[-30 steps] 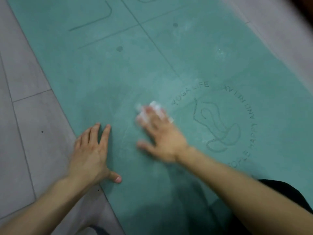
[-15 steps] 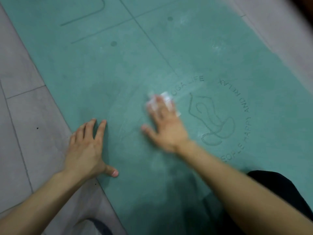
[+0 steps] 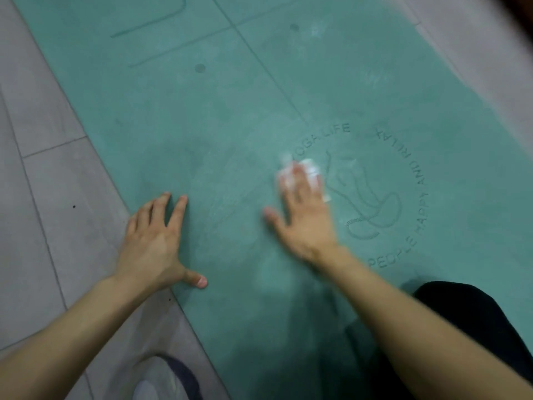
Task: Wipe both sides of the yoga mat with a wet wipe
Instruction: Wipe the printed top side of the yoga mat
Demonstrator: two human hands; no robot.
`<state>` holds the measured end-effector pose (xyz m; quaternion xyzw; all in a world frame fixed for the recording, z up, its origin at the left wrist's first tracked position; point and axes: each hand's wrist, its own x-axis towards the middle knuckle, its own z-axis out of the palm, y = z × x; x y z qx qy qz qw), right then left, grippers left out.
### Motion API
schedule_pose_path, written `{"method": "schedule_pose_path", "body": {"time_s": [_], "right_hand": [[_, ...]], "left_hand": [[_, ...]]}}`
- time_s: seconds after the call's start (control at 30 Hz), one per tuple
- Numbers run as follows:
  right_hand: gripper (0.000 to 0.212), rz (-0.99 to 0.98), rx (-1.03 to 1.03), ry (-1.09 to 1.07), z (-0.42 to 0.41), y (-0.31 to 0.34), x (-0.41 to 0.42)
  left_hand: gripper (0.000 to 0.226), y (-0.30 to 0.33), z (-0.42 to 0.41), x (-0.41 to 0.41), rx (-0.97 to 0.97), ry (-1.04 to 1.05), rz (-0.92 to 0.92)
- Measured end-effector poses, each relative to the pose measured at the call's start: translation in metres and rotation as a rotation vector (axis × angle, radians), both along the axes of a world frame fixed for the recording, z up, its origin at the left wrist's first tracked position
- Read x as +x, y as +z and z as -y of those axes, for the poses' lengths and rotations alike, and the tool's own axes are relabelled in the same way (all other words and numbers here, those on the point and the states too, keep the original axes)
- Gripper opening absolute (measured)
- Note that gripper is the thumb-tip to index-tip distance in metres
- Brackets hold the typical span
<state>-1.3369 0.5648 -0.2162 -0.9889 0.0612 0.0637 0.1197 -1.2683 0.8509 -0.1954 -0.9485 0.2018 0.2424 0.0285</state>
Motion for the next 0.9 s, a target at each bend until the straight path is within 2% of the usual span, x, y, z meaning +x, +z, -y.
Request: {"method": "schedule_pose_path", "body": {"time_s": [0.1,0.17,0.23,0.3,0.37,0.4,0.43,0.47,0.57,0.63,0.7,0.77,0.83,0.9], "right_hand": [[0.078,-0.037,0.08,0.684,-0.083,-0.002,-0.037],[0.075,-0.02,0.04,0.898,-0.065,-0.004,-0.027],[0.072,-0.001,-0.042,0.766,-0.022,-0.008,0.012],[0.073,0.002,-0.114,0.393,0.024,-0.009,0.059],[0.08,-0.019,-0.089,0.029,0.034,-0.007,0.09],[0.083,-0.017,-0.066,-0.056,0.016,-0.008,0.091],[0.084,0.012,-0.059,-0.008,-0.011,-0.013,0.083],[0.084,0.032,-0.051,0.173,-0.042,-0.014,0.066],[0.08,-0.011,0.032,0.987,-0.11,-0.008,-0.004],[0.075,-0.028,0.065,1.256,-0.11,-0.009,-0.004],[0.071,0.019,-0.015,1.208,-0.101,-0.015,0.04],[0.072,0.066,-0.086,0.912,-0.101,-0.017,0.101],[0.076,0.049,-0.061,0.586,-0.109,-0.013,0.141],[0.082,0.028,-0.033,0.5,-0.125,-0.016,0.132]], "left_hand": [[0.175,-0.002,-0.005,0.0,-0.039,-0.037,0.023],[0.171,-0.001,-0.012,0.0,-0.073,-0.098,0.04],[0.166,0.001,-0.025,0.004,-0.122,-0.137,0.044],[0.152,0.004,-0.042,0.013,-0.177,-0.114,0.081],[0.12,0.004,-0.058,0.023,-0.235,-0.033,0.166],[0.102,0.003,-0.065,0.029,-0.265,0.016,0.205],[0.087,0.001,-0.07,0.033,-0.283,0.058,0.225],[0.076,-0.001,-0.074,0.038,-0.289,0.087,0.228],[0.058,-0.008,-0.081,0.043,-0.304,0.093,0.213],[0.051,-0.01,-0.083,0.044,-0.331,0.089,0.212],[0.05,-0.009,-0.085,0.044,-0.353,0.099,0.201],[0.051,-0.008,-0.089,0.045,-0.37,0.101,0.197],[0.052,-0.007,-0.093,0.048,-0.395,0.11,0.208],[0.053,-0.005,-0.098,0.054,-0.394,0.151,0.227]]}}
